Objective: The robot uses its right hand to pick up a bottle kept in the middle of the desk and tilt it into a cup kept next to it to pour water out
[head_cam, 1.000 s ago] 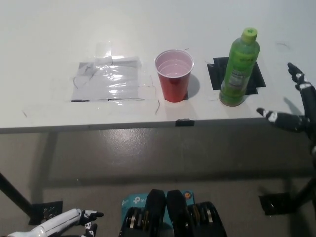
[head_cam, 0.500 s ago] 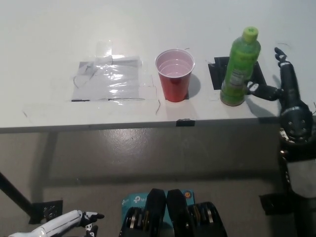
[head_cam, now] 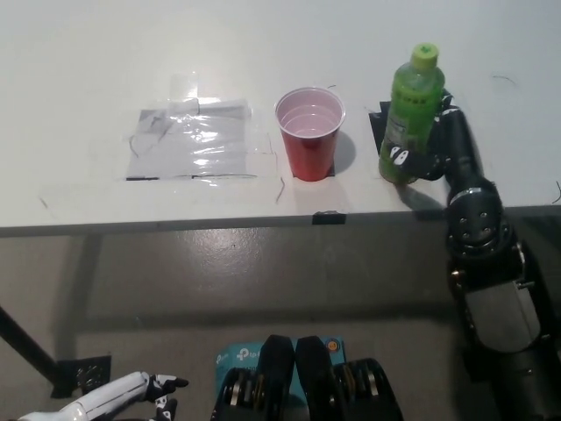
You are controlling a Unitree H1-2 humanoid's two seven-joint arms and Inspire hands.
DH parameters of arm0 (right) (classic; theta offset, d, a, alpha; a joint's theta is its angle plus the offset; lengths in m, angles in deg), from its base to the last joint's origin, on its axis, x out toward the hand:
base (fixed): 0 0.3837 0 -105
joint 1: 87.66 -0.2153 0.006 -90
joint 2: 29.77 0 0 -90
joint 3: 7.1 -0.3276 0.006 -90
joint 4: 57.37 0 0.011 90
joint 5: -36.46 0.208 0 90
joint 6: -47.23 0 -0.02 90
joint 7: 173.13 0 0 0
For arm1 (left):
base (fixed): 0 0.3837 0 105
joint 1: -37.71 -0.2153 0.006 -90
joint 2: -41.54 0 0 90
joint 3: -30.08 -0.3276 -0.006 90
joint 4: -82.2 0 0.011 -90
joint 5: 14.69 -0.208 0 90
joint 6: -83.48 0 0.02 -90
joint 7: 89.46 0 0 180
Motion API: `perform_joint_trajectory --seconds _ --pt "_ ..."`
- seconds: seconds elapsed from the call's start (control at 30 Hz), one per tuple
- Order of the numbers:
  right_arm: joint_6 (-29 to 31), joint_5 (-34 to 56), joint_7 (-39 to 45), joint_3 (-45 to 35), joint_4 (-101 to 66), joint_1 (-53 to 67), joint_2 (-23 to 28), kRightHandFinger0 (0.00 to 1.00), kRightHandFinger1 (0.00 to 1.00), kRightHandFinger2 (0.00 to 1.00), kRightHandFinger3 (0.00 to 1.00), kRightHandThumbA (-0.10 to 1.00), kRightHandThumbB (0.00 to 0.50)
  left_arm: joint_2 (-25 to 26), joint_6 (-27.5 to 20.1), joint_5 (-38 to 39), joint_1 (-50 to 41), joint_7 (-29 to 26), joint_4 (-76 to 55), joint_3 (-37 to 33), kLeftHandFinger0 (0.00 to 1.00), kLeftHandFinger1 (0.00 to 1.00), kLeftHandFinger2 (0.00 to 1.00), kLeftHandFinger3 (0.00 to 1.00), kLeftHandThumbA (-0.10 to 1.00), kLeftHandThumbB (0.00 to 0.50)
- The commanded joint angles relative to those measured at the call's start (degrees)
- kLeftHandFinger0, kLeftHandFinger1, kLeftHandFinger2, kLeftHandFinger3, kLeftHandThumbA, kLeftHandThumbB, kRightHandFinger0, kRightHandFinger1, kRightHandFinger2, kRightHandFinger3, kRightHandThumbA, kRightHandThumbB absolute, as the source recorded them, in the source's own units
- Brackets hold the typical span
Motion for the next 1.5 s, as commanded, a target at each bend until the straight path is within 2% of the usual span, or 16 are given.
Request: perform_joint_trajectory --seconds 0.0,0.07,0.13,0.23,0.4,0.53,0.73,0.97,1.03,1.23,1.37,1.4,1.43,1.47 --pt "0.69 -0.28 -0.73 0.44 -1.24 -1.88 -0.12 1.0 1.0 1.0 1.0 0.68 0.5 0.91 0.69 -0.9 0.65 1.14 -1.28 0.12 1.0 1.0 1.0 1.0 1.0 0.432" --pt "0.54 -0.21 -0.88 0.47 -0.76 -2.29 -0.3 1.0 1.0 1.0 1.0 0.68 0.5 0.63 0.57 -0.72 0.4 0.9 -1.09 0.43 1.0 1.0 1.0 1.0 1.0 0.44" --pt "0.56 -0.39 -1.23 0.47 -0.52 -2.42 -0.41 1.0 1.0 1.0 1.0 0.68 0.5 0.88 1.25 -1.32 0.56 1.06 -1.31 0.09 1.0 1.0 1.0 1.0 1.0 0.423" --pt "1.18 0.82 -1.06 -0.14 1.53 -3.2 -0.82 1.0 1.0 1.0 1.0 0.66 0.5 0.82 1.04 -1.85 0.59 0.97 -1.46 -0.08 1.0 1.0 1.0 1.0 1.0 0.471" --pt "1.9 2.09 -1.82 -1.33 3.77 -4.17 -1.29 1.0 1.0 1.0 1.0 0.65 0.5 0.59 0.8 -0.56 0.56 1.48 -1.36 0.3 1.0 1.0 1.0 1.0 1.0 0.45" --pt "3.79 4.91 -3.39 -4.83 7.42 -5.61 -2.51 1.0 1.0 1.0 1.0 0.59 0.5 0.58 1.2 -0.98 0.59 1.67 -1.49 0.0 1.0 1.0 1.0 1.0 1.0 0.445" --pt "5.55 5.81 -4.76 -6.6 11.95 -8.5 -3.4 1.0 1.0 1.0 1.0 0.6 0.5 0.82 0.38 -1.8 1.21 2.17 -1.24 -0.46 1.0 1.0 1.0 1.0 1.0 0.458" --pt "5.22 5.82 -6.04 -6.18 13.68 -9.71 -5.08 1.0 1.0 1.0 1.0 0.61 0.5 0.5 0.43 -1.67 1.32 2.7 -1.14 -0.55 1.0 1.0 1.0 1.0 1.0 0.476" --pt "5.39 5.71 -6.12 -5.71 13.7 -9.96 -5.62 1.0 1.0 1.0 1.0 0.61 0.5 0.45 0.94 -1.71 1.38 2.91 -1.43 -0.52 1.0 1.0 1.0 1.0 1.0 0.45" --pt "5.23 4.8 -7.53 -4.77 15.04 -10.74 -6.08 1.0 1.0 1.0 1.0 0.63 0.5 0.44 1.46 -1.8 1.48 3.71 -1.48 -0.73 1.0 1.0 1.0 1.0 1.0 0.457" --pt "7.91 7.14 -7.36 -6.03 14.9 -10.86 -6.47 1.0 1.0 1.0 1.0 0.61 0.5 0.12 1.46 -2.42 1.35 3.87 -1.59 -0.41 1.0 1.0 1.0 1.0 1.0 0.447" --pt "10.58 8.43 -7.22 -6.71 14.83 -10.55 -6.63 1.0 1.0 1.0 1.0 0.56 0.439 0.26 1.46 -2.7 1.42 3.92 -1.65 -0.61 1.0 1.0 1.0 1.0 1.0 0.433" --pt "14.01 9.49 -8.17 -7.61 15.11 -10.14 -7.0 1.0 0.98 1.0 1.0 0.48 0.289 0.24 1.46 -2.56 1.4 3.93 -1.48 -0.55 1.0 1.0 1.0 1.0 1.0 0.433" --pt "15.7 9.02 -9.21 -7.51 15.85 -10.04 -6.94 0.57 0.6 0.76 1.0 0.46 0.172 0.27 1.46 -2.73 1.38 3.94 -1.52 -0.55 1.0 1.0 1.0 1.0 1.0 0.438"
